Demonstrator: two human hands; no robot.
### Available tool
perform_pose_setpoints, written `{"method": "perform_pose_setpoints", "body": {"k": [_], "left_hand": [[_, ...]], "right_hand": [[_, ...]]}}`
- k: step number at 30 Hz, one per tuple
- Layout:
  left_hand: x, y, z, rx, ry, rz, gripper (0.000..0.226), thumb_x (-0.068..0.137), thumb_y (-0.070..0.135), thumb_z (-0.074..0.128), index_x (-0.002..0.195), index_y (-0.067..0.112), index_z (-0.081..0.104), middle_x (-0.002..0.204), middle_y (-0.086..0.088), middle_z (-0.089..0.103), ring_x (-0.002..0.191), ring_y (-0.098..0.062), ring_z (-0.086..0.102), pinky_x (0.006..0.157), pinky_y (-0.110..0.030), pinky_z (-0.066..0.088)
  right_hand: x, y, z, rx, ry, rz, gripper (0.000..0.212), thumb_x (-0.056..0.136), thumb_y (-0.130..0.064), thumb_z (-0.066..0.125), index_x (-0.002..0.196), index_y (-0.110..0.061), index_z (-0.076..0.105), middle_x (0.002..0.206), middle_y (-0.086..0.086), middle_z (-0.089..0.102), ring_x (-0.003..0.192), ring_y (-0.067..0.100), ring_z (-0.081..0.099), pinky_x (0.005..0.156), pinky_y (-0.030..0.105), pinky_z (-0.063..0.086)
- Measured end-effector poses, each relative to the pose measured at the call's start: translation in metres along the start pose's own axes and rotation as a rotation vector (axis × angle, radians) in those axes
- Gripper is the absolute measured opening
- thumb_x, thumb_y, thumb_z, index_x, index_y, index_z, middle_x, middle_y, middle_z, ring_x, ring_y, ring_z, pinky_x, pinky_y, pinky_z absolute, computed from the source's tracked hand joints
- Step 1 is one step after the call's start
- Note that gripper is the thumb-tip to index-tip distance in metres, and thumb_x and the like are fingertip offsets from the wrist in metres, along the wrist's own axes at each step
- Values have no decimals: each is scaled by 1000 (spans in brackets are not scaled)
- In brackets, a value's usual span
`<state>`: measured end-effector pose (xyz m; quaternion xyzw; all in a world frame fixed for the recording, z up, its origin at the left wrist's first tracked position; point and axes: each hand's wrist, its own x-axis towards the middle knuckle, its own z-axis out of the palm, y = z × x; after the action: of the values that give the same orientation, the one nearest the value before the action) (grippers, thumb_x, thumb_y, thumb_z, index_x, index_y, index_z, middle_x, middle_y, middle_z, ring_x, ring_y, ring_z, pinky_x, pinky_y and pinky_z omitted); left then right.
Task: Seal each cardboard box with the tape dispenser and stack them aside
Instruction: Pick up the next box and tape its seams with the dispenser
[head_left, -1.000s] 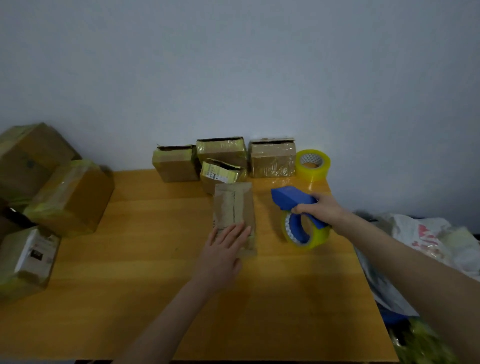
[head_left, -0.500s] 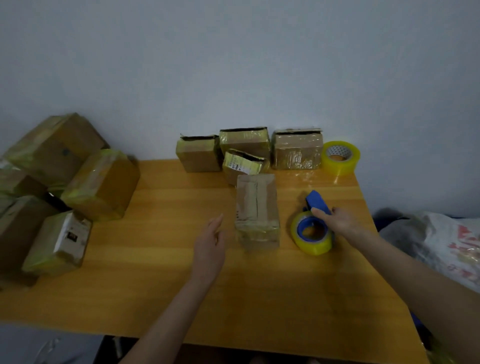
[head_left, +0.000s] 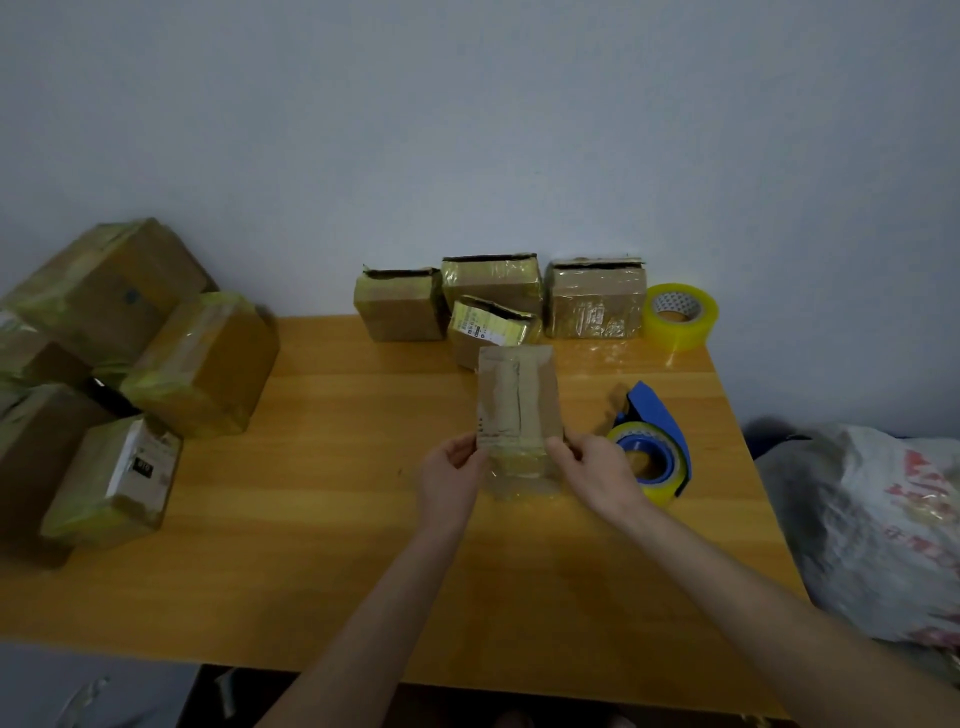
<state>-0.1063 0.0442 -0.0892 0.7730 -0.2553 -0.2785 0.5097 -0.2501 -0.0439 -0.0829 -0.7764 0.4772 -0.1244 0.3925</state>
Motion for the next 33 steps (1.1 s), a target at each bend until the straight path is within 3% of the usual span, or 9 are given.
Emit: {"method": "perform_pose_setpoints", "body": {"k": [3, 8, 11, 15, 17, 21, 27, 30, 33], "left_hand": [[3, -7, -5, -76, -35, -52, 22, 85, 13, 70, 106, 14, 69, 99, 4, 71, 91, -3, 65, 79, -17, 52], [1, -15, -2, -6, 14, 97, 21, 83, 3, 70, 99, 17, 70, 83, 19, 66, 75, 16, 61, 70, -5, 49], [2, -21, 2, 116, 25, 212, 19, 83, 8, 70, 100, 17, 69, 85, 18, 65, 79, 10, 61, 75, -9, 50], [7, -27, 6, 247, 56, 299, 24, 77, 13, 78, 92, 15, 60, 85, 9, 63, 78, -3, 60, 71, -14, 51], [11, -29, 4, 288, -10, 270, 38, 73, 20, 81, 101, 19, 55, 96, 6, 63, 88, -8, 61, 71, -12, 50], [23, -19, 2, 327, -199, 294, 90, 76, 28, 79, 148, 15, 26, 141, -2, 46, 124, -15, 48, 102, -31, 44], [26, -23, 8, 450, -194, 387, 79, 91, 17, 63, 152, 21, 13, 123, -13, 61, 100, -20, 61, 84, -19, 45], [21, -30, 6, 351, -156, 377, 80, 91, 8, 61, 150, 29, 12, 116, -2, 63, 90, -11, 60, 74, -5, 43], [24, -31, 1, 276, -205, 354, 83, 90, 6, 61, 151, 29, 10, 126, 14, 51, 104, -2, 56, 82, -3, 41]], "right_hand": [[0, 6, 0, 54, -12, -6, 39, 101, -34, 44, 100, -1, 64, 59, -1, 48, 51, 12, 43, 42, 17, 30], [1, 9, 3, -64, 29, -59, 35, 97, -22, 56, 130, -13, 58, 78, -7, 63, 63, 2, 50, 49, 9, 35], [2, 11, 9, -120, 118, -66, 38, 92, -23, 64, 129, -14, 60, 88, 0, 69, 71, 8, 55, 55, 11, 38], [6, 15, 12, -190, 120, 3, 44, 84, -37, 71, 119, -12, 61, 89, 2, 68, 80, 16, 63, 69, 29, 55], [8, 15, 8, -268, 97, 34, 58, 78, -49, 73, 122, -15, 55, 102, 2, 66, 89, 18, 63, 73, 32, 55], [16, 4, 4, -249, 79, -72, 93, 78, -59, 67, 150, -22, 21, 130, 7, 57, 106, 25, 62, 78, 38, 55], [20, 7, 14, -494, 14, -148, 83, 95, -48, 50, 154, -27, -5, 102, 11, 70, 81, 25, 66, 72, 36, 56], [23, 17, 14, -491, -5, -181, 81, 96, -44, 51, 153, -32, -5, 95, 10, 71, 76, 24, 66, 71, 36, 56], [29, 23, 7, -382, -74, -197, 86, 93, -39, 59, 153, -36, -3, 110, 9, 70, 84, 21, 66, 75, 32, 56]]}}
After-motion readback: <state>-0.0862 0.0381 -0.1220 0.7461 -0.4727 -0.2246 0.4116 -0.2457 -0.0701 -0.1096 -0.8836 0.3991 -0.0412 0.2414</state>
